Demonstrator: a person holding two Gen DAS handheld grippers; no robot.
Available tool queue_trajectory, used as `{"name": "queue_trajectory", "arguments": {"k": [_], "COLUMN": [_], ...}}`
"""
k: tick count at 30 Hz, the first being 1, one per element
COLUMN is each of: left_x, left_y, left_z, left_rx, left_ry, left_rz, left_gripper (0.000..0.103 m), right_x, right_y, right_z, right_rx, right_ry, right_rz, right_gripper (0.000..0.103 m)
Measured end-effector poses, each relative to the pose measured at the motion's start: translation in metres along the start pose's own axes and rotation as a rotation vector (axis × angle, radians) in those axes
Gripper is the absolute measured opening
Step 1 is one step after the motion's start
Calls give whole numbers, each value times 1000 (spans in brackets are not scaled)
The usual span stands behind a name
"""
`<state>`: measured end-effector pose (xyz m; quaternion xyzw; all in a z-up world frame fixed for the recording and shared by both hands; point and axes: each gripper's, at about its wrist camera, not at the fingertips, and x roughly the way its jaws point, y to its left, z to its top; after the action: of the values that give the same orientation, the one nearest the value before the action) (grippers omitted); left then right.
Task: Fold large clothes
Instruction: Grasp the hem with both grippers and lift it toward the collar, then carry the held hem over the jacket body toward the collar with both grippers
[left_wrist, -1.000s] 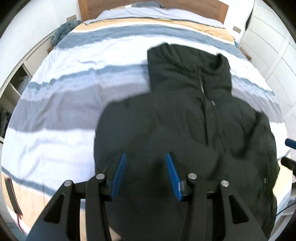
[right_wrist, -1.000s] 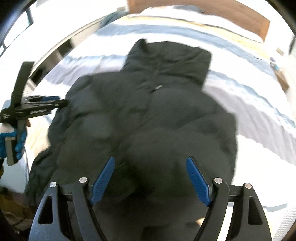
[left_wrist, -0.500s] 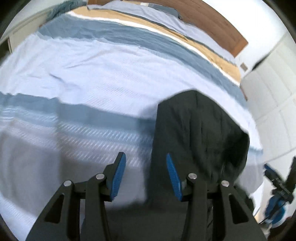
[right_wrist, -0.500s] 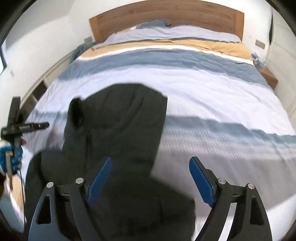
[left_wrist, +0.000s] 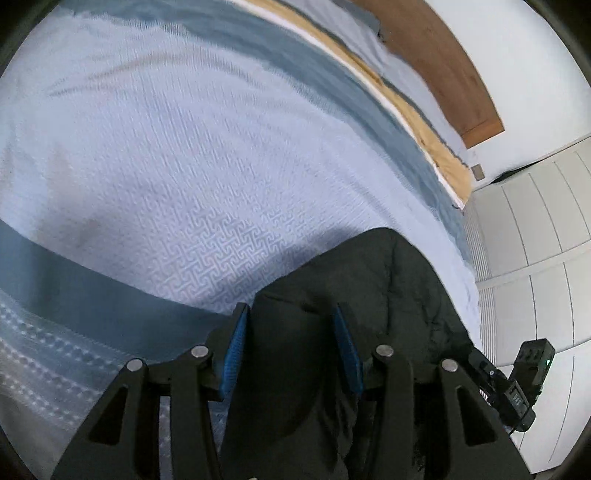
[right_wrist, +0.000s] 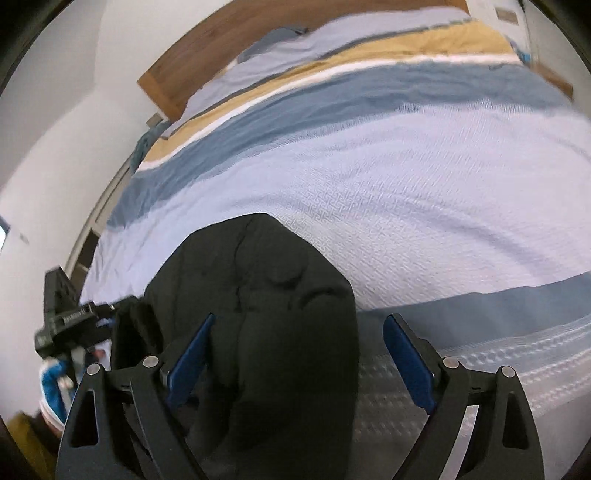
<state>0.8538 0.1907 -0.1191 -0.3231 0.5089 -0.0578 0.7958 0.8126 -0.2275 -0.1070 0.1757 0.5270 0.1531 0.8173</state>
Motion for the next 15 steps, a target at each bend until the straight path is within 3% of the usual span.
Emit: {"name": "queue_trajectory", "arguments": {"k": [2, 7, 8, 9, 15], "left_x": [10, 17, 15, 12, -23], "left_y": [-2, -12, -16, -19, -43], "left_z": [2, -3, -4, -6, -23], "left_rx": [-2, -8, 6, 15, 69], "left_ry": [16, -4, -27, -36, -89], "left_rz": [-4, 21, 39, 47, 45], "left_gripper": [44, 42, 24, 15, 11], "right_x": [9, 18, 17, 13, -29], "right_y": [1, 7, 10, 15, 33], "right_z": [2, 2, 1, 1, -6], "right_rx": [4, -31, -48, -69, -142], "right_ry": [19, 72, 72, 64, 19], "right_rz": [2, -16, -22, -26, -16], "right_gripper": [89, 34, 30, 26, 21]}}
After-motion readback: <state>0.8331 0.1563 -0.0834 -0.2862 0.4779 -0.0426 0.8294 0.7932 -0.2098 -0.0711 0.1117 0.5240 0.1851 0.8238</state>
